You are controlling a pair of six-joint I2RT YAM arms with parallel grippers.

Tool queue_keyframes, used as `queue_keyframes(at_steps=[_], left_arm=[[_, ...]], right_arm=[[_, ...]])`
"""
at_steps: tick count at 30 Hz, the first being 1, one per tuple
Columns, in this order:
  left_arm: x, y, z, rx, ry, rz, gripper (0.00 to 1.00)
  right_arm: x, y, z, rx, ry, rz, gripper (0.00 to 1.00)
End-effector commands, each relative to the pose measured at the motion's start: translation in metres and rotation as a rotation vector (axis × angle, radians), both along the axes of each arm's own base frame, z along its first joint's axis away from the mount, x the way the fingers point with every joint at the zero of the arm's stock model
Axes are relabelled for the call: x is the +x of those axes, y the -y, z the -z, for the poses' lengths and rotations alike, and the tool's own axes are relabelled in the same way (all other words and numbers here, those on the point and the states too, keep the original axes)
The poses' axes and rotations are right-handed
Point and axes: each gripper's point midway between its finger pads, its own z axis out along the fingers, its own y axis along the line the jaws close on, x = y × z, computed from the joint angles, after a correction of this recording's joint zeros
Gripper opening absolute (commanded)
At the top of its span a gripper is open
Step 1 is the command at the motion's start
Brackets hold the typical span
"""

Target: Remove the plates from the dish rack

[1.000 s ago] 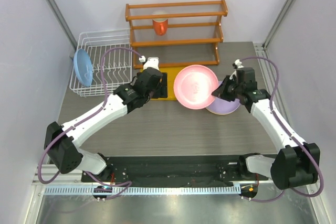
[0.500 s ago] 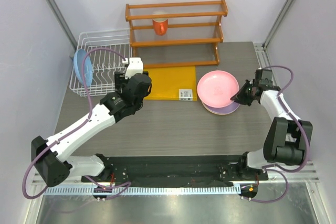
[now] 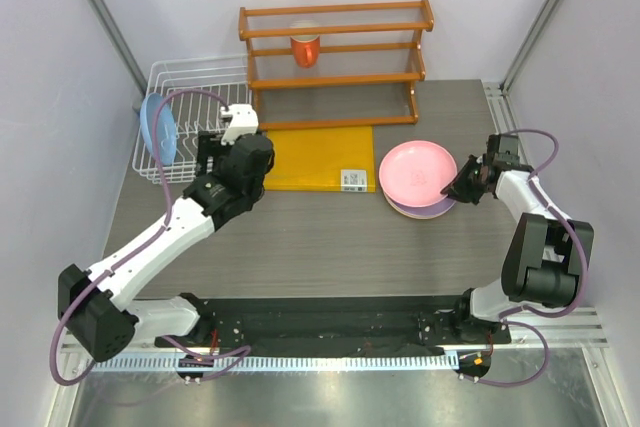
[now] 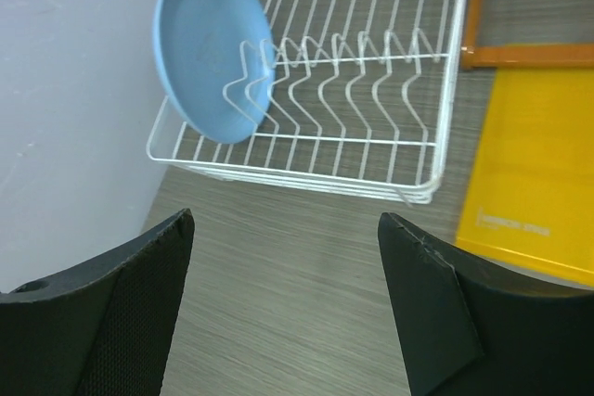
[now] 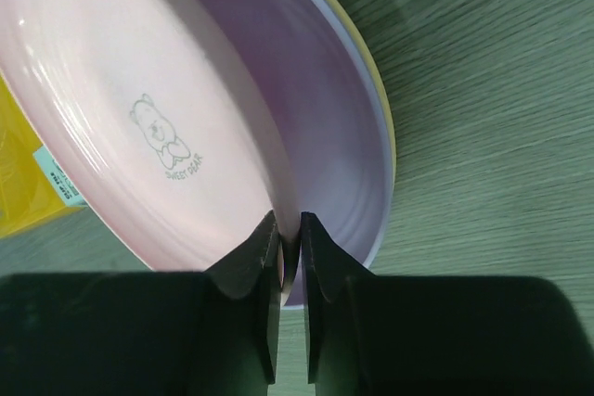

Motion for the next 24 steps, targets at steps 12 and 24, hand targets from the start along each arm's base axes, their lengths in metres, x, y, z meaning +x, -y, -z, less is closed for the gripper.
queue_keyframes(at_steps=[12,24], left_arm=[[0.037,-0.12,-0.036,-0.083,0.065,-0.215,0.81],[0.069,-0.214,-0.005,-0.099,0.063,-0.41,0.79]], right_arm=[[0.003,0.021,-0.032,-0.128,0.073,0.015,0.61],[-0.006,0.028,-0.075,-0.199,0.178,0.032,0.68]])
